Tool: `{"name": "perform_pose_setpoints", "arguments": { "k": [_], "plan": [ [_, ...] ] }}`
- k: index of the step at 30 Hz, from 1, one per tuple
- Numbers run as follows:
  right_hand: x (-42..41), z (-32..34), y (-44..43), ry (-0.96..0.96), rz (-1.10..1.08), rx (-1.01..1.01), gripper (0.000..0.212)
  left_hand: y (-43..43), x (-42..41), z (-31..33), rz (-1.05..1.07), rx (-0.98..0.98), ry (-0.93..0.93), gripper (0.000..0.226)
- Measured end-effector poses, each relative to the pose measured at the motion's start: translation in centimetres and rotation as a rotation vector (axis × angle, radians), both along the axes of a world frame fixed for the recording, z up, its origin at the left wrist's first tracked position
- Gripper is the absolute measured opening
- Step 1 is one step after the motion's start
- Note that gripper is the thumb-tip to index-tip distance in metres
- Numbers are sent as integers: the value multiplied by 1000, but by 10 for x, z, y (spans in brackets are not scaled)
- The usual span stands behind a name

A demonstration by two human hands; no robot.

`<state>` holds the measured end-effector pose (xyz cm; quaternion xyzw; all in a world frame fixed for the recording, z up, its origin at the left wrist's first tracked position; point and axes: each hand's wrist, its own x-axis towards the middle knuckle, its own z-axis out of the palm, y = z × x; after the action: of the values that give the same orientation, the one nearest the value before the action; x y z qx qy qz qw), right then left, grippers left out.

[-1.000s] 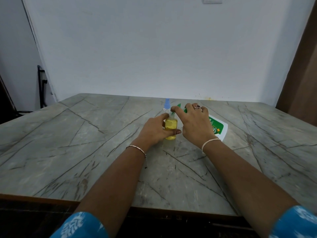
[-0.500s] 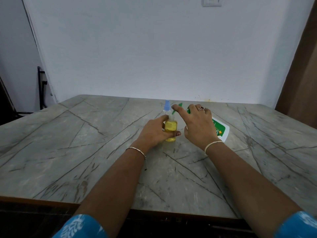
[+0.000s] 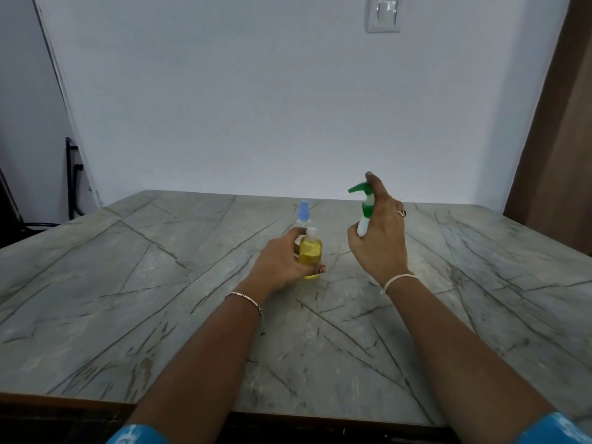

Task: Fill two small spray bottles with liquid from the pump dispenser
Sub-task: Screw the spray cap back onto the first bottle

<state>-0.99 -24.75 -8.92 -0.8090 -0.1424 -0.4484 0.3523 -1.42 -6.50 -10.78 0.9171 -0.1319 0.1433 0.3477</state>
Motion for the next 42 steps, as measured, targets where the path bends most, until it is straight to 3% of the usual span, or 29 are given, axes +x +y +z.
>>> {"name": "perform_pose_setpoints", "arguments": {
  "k": [4, 7, 19, 27, 32, 36, 42],
  "plan": [
    [4, 1, -8, 41, 54, 281, 89, 0, 1, -1, 9, -17, -12, 81],
    [6, 0, -14, 78, 92, 381, 87, 1, 2, -2, 13, -17, -4, 73],
    [4, -2, -15, 27, 67, 302, 89, 3, 3, -1, -4, -27, 35, 72],
    [3, -3, -12, -75, 32, 325, 91, 14, 2, 7, -9, -66, 160, 71],
    [-5, 3, -8, -300, -58, 244, 75, 29, 3, 13, 48, -106, 224, 73],
    [-9, 5, 0, -435, -46, 51, 68, 39, 2, 14, 114, -108, 222, 76],
    [-15, 2, 24, -372, 114, -123, 63, 58, 1, 11, 240, -87, 126, 68]
  ]
}}
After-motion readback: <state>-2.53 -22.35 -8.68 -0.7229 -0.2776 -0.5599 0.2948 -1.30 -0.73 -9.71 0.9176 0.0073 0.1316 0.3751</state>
